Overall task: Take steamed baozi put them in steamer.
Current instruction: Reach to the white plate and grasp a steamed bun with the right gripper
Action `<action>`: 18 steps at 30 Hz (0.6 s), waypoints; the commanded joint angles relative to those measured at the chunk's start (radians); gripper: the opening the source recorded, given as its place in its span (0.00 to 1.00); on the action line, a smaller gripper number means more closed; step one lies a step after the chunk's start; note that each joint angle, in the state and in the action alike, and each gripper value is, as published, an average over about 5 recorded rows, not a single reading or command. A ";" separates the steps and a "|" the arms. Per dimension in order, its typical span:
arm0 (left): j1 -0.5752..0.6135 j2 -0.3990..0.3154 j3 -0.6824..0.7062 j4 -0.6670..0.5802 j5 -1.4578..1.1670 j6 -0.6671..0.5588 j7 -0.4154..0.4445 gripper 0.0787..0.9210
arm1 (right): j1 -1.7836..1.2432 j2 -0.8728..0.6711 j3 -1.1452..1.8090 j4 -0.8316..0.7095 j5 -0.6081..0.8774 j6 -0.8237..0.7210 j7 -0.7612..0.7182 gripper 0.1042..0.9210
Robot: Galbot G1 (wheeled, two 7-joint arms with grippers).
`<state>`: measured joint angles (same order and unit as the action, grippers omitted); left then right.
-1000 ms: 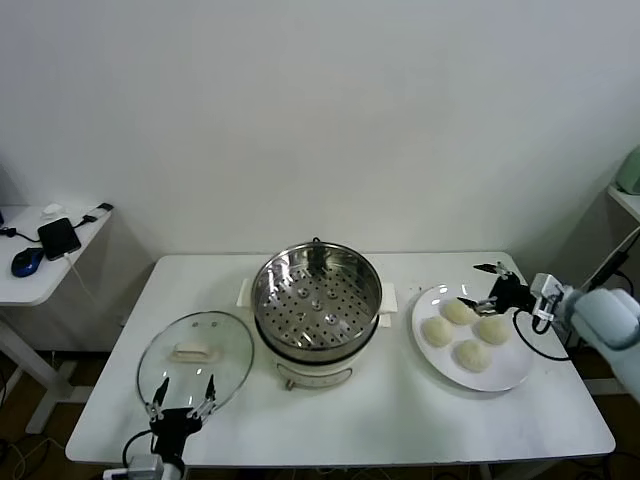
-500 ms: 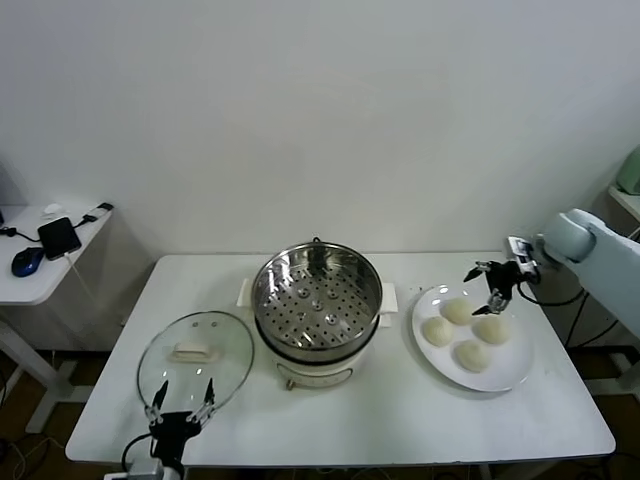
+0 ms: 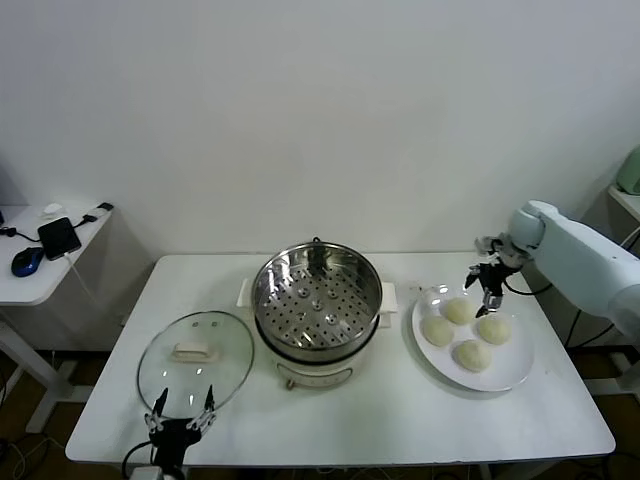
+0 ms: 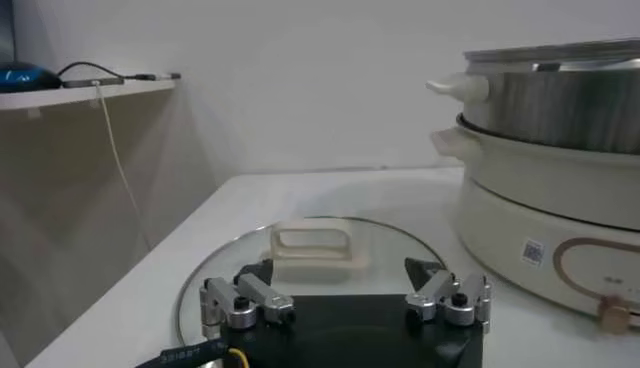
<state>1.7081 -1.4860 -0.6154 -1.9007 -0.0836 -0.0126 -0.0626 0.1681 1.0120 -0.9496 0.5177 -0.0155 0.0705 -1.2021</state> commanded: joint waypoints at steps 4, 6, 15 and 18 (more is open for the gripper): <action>0.008 0.000 0.000 0.001 0.000 -0.008 -0.002 0.88 | -0.038 0.104 0.086 -0.148 -0.139 0.015 0.022 0.88; 0.008 0.001 0.000 0.002 0.000 -0.010 -0.002 0.88 | -0.044 0.113 0.108 -0.164 -0.162 0.018 0.032 0.88; 0.010 0.000 0.005 0.003 0.000 -0.015 -0.003 0.88 | -0.059 0.122 0.167 -0.186 -0.190 0.018 0.057 0.81; 0.013 0.001 0.005 0.001 0.000 -0.016 -0.003 0.88 | -0.061 0.118 0.173 -0.174 -0.179 0.018 0.056 0.77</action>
<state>1.7183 -1.4865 -0.6105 -1.8977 -0.0836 -0.0274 -0.0654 0.1126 1.1027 -0.8200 0.3772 -0.1539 0.0868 -1.1606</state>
